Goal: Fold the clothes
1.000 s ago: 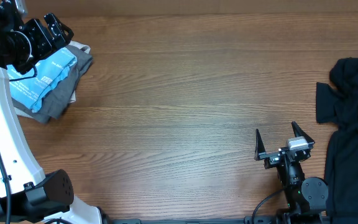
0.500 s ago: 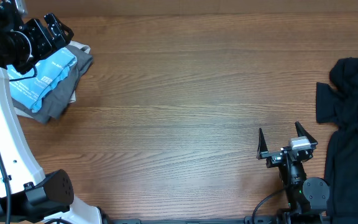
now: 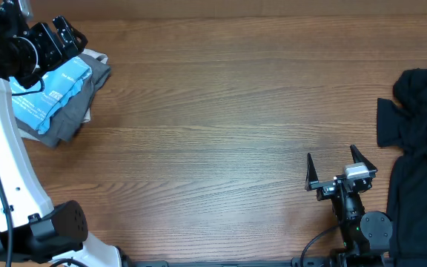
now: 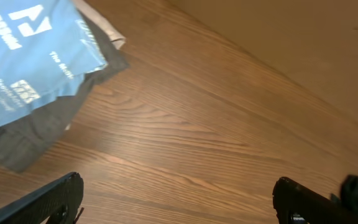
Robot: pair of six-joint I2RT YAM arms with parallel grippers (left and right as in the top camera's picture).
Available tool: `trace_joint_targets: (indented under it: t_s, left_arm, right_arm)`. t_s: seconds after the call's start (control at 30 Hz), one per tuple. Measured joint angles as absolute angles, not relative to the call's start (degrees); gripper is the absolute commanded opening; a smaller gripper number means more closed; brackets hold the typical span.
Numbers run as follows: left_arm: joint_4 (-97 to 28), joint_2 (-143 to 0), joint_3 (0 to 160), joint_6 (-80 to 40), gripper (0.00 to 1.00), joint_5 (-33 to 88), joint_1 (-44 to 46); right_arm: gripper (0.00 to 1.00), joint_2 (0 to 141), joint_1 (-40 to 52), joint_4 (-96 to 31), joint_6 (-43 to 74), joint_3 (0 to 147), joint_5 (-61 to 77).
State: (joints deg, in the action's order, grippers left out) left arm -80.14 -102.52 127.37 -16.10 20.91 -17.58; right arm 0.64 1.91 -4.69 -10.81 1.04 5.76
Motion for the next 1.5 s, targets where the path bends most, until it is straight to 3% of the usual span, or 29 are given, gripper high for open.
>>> trace_joint_targets:
  t_s: [0.27, 0.57, 0.8, 1.5]
  left_arm:
    - [-80.14, -95.55, 126.74, -16.1, 1.0, 14.52, -13.17]
    - [-79.77, -62.04, 127.55, -16.1, 1.0, 13.8, 1.61]
    - [-79.99, -47.11, 123.7, -16.1, 1.0, 13.43, 2.66]
    - [-80.16, -15.16, 80.25, -16.1, 1.0, 11.25, 2.66]
  right_arm:
    - [1.0, 0.62, 1.91, -4.71, -10.79, 1.04, 5.74]
    - [1.0, 0.64, 1.93, -4.62, -10.81, 1.04, 5.74]
    - [1.0, 0.62, 1.91, -4.56, -10.79, 1.04, 5.74]
    - [1.0, 0.64, 1.91, -4.56, -10.79, 1.04, 5.74]
